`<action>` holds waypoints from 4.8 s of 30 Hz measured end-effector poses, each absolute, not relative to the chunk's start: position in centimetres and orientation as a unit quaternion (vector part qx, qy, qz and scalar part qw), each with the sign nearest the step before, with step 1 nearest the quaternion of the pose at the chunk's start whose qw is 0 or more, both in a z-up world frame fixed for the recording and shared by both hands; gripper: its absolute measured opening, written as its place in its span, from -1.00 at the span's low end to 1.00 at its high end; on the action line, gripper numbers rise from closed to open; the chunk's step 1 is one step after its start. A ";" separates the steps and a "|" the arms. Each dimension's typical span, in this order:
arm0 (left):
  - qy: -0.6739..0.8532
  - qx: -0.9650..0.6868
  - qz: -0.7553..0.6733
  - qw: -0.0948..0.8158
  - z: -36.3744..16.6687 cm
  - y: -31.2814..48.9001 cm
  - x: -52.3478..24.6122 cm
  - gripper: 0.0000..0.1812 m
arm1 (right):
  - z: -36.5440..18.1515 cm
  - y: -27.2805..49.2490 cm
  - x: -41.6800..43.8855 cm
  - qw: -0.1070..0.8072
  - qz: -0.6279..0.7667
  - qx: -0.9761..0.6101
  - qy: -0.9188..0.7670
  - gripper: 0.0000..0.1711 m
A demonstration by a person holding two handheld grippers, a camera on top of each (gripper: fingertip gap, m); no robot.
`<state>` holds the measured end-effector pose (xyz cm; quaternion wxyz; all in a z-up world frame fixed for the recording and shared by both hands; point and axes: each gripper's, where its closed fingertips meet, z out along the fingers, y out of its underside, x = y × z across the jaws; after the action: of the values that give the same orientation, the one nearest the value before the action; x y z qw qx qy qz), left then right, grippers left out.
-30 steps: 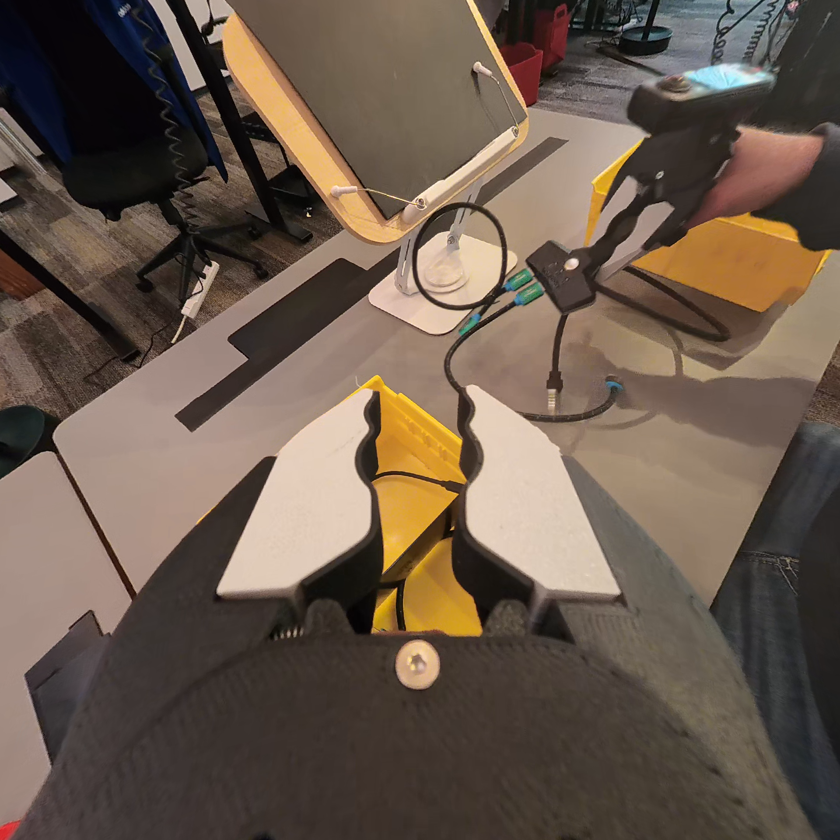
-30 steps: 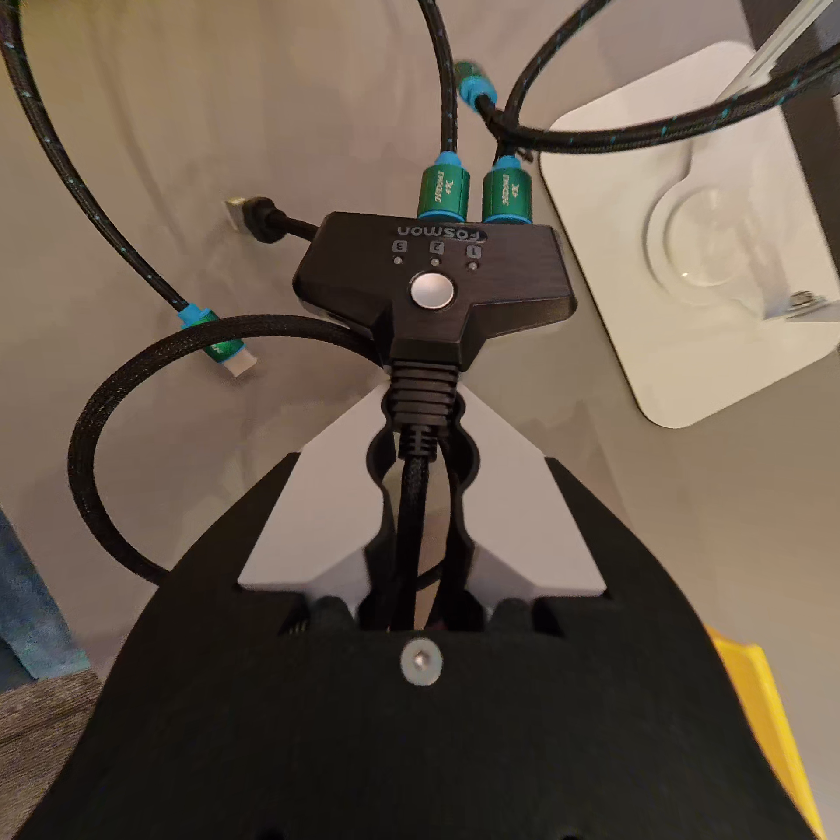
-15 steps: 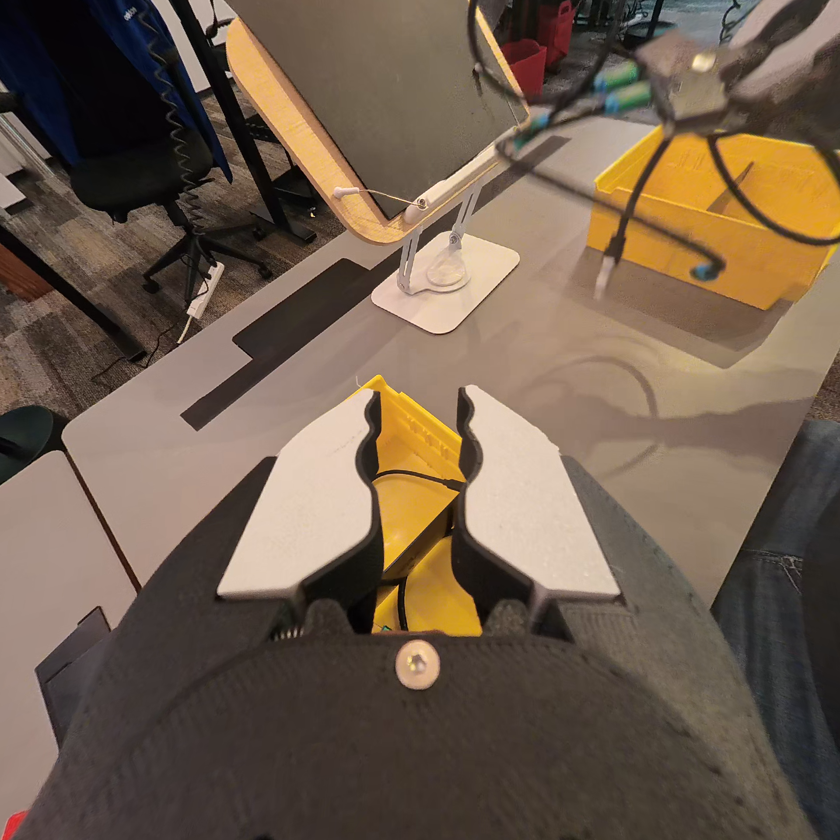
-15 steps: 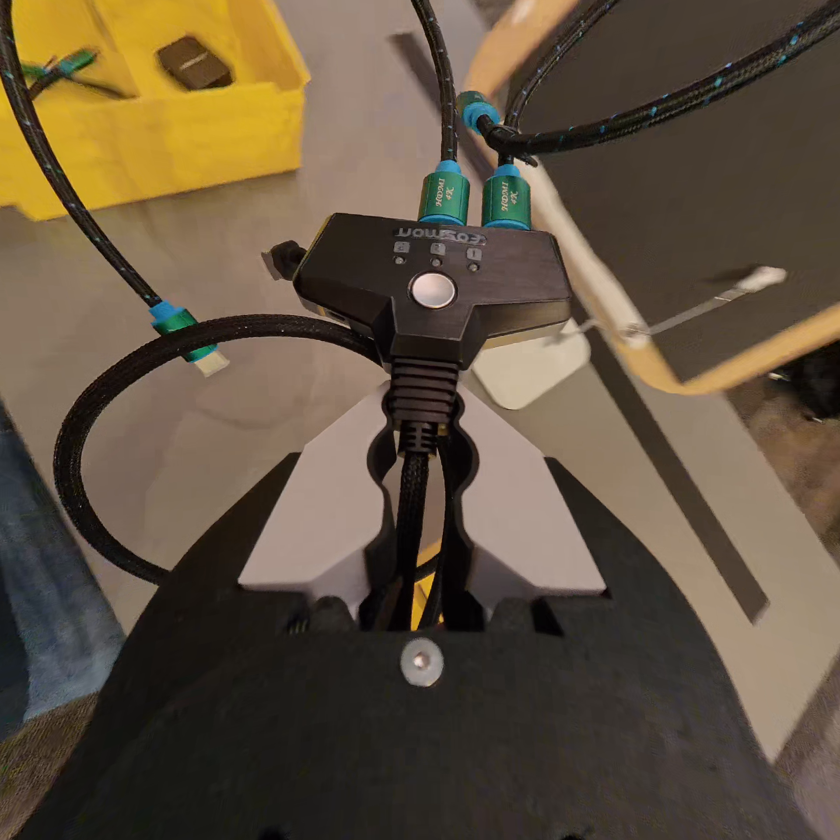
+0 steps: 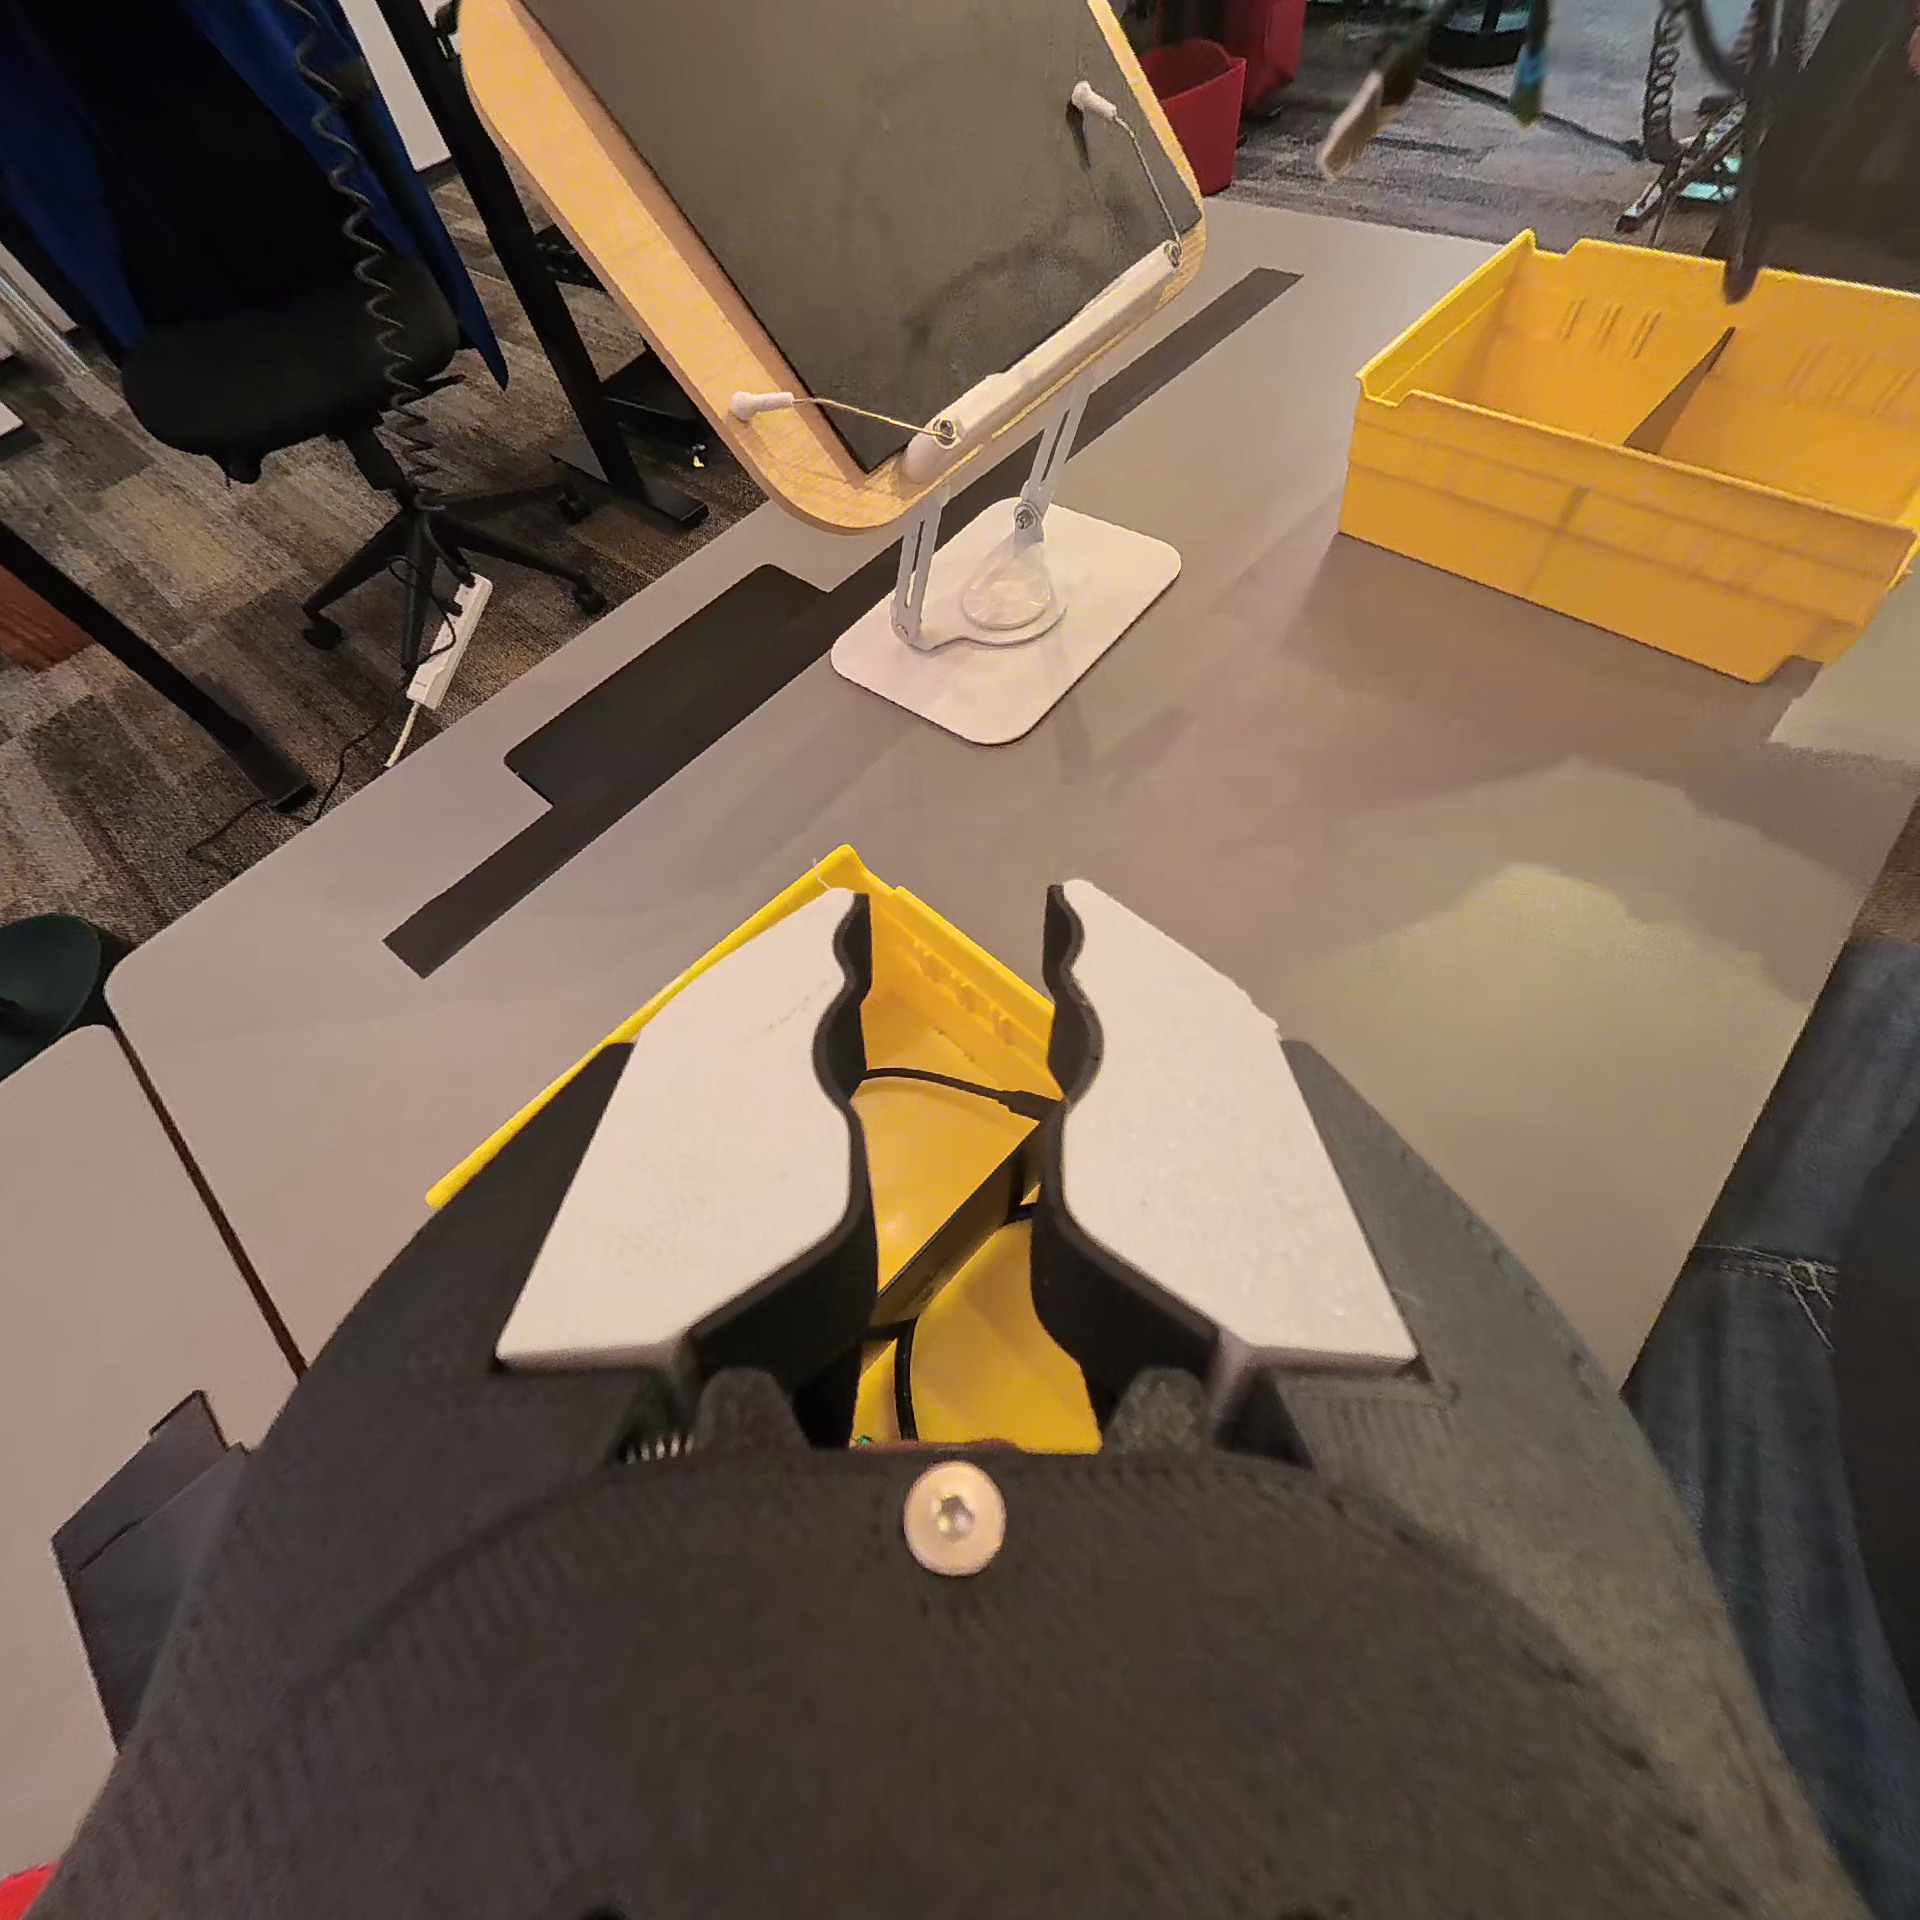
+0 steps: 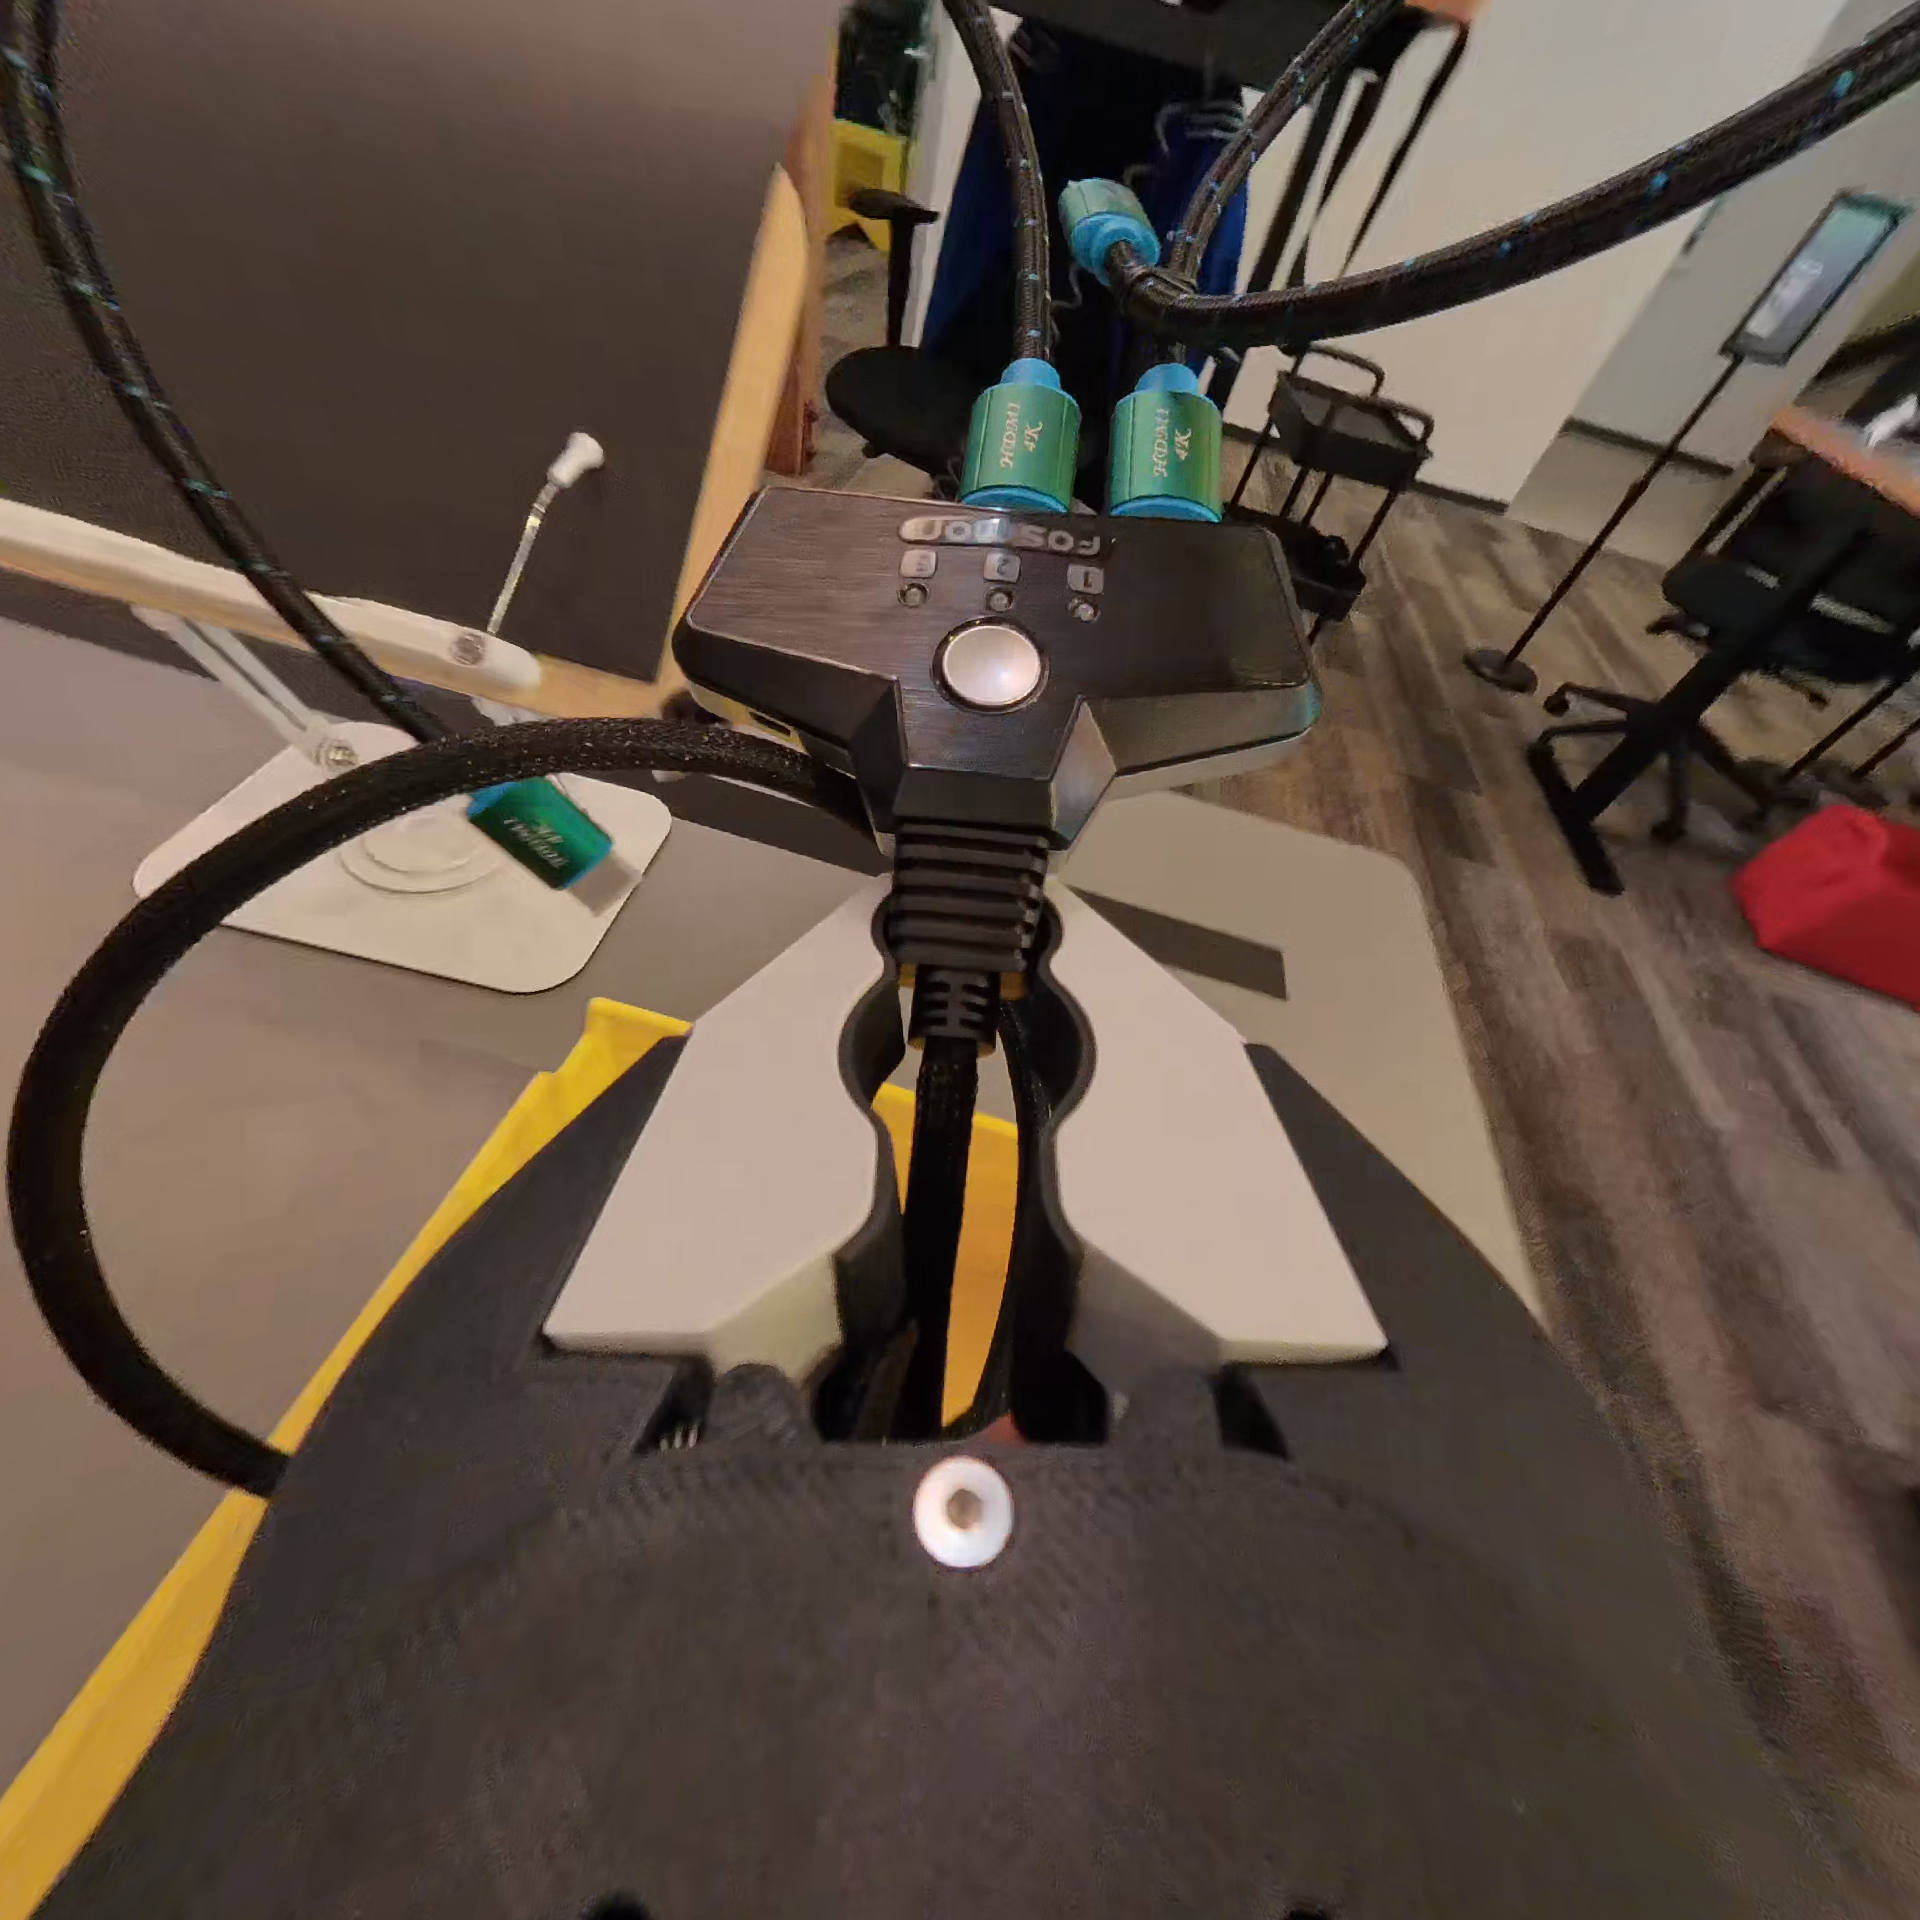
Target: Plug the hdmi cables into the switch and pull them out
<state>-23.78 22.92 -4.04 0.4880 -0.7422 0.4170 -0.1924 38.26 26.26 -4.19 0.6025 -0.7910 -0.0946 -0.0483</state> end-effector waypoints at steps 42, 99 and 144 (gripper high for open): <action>0.438 -0.755 -0.192 0.448 -7.5 22.8 -21.4 -0.66 | -19.5 23.1 37.9 0.557 -0.052 -0.827 -0.058 -0.83; 0.444 -0.756 -0.183 0.444 -7.5 22.6 -21.8 -0.65 | -22.0 21.0 34.3 0.199 -0.124 -0.924 -0.301 -0.76; 0.393 -0.817 -0.120 0.403 -11.4 25.8 -29.3 -0.61 | -23.2 12.4 18.4 0.274 0.246 -0.919 -0.143 -0.24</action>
<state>-29.32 25.80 -11.40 0.4035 -0.8174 0.3932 -0.1203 18.42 12.39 -23.21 0.2744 -0.9185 -0.1432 0.2460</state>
